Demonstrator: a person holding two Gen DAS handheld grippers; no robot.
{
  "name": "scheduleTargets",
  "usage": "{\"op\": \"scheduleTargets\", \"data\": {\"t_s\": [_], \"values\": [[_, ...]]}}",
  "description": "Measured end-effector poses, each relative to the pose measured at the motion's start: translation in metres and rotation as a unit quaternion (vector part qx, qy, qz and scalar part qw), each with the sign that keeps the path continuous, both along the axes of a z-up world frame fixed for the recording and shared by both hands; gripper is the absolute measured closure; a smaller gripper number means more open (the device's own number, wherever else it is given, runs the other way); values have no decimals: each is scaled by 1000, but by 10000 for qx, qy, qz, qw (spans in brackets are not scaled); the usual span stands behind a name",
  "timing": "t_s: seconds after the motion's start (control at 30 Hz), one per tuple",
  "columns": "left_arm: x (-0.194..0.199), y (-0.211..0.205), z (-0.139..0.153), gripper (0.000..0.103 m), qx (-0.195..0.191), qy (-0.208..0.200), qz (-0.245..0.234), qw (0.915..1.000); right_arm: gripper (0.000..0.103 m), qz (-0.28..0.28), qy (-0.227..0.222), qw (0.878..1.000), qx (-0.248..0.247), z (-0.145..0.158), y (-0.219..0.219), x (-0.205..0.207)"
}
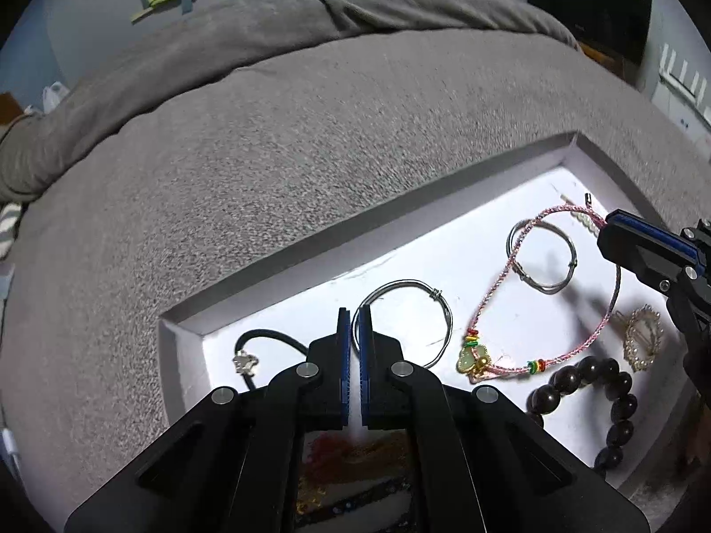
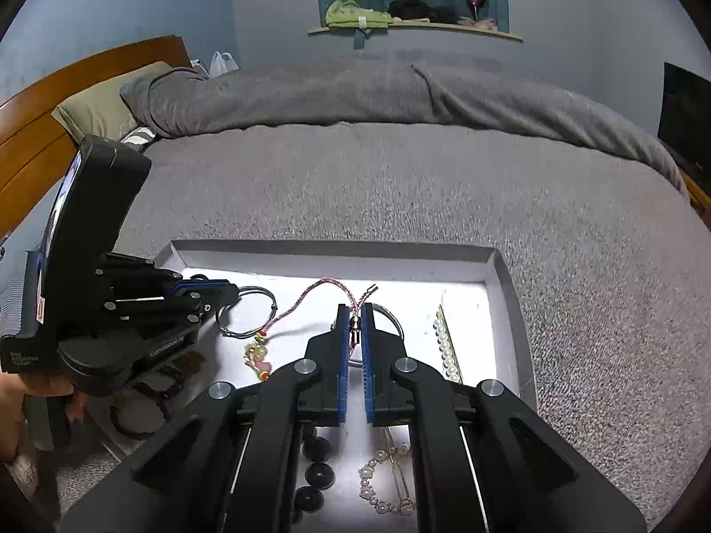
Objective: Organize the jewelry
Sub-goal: 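Open both tools to drop the ring and pink cord bracelet into the lid, then withdraw both open tools away from the box lid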
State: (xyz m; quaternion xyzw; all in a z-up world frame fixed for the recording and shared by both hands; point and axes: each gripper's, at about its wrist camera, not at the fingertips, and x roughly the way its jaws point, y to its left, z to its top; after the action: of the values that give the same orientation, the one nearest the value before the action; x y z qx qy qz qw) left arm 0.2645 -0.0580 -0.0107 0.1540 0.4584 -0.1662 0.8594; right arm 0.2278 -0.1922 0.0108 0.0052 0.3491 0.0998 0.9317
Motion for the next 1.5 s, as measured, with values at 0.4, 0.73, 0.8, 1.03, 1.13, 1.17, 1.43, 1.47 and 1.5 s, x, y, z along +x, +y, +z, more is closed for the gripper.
{"op": "scheduleTargets", "data": {"t_s": [0.4,0.73,0.8,1.03,1.13,1.17,1.43,1.47,1.5], "values": [[-2,16,13,60,-547,-183,206,9981,69,-105,-53,9999,68,1,-7,-1],[-32,33,39,59,-959,-454,420,9935,39,-404,-207,9987,237,13,-23,-14],[-44,39,47,53,-1021,-511,477,9923,37,-442,-266,9982,306,21,-27,-21],[-87,50,68,43,-1299,-691,682,9868,24,-473,-396,9967,521,40,-37,-61],[-105,50,74,43,-1301,-767,752,9857,21,-471,-417,9964,567,44,-42,-76],[-109,49,74,38,-1297,-791,771,9854,20,-466,-426,9963,589,46,-44,-84],[-152,50,87,28,-1357,-1028,896,9813,14,-463,-470,9957,653,50,-53,-117],[-156,50,88,27,-1358,-1049,911,9810,13,-463,-468,9956,665,50,-53,-121],[-159,50,89,20,-1363,-1068,927,9805,13,-462,-461,9956,668,50,-54,-125]]}}
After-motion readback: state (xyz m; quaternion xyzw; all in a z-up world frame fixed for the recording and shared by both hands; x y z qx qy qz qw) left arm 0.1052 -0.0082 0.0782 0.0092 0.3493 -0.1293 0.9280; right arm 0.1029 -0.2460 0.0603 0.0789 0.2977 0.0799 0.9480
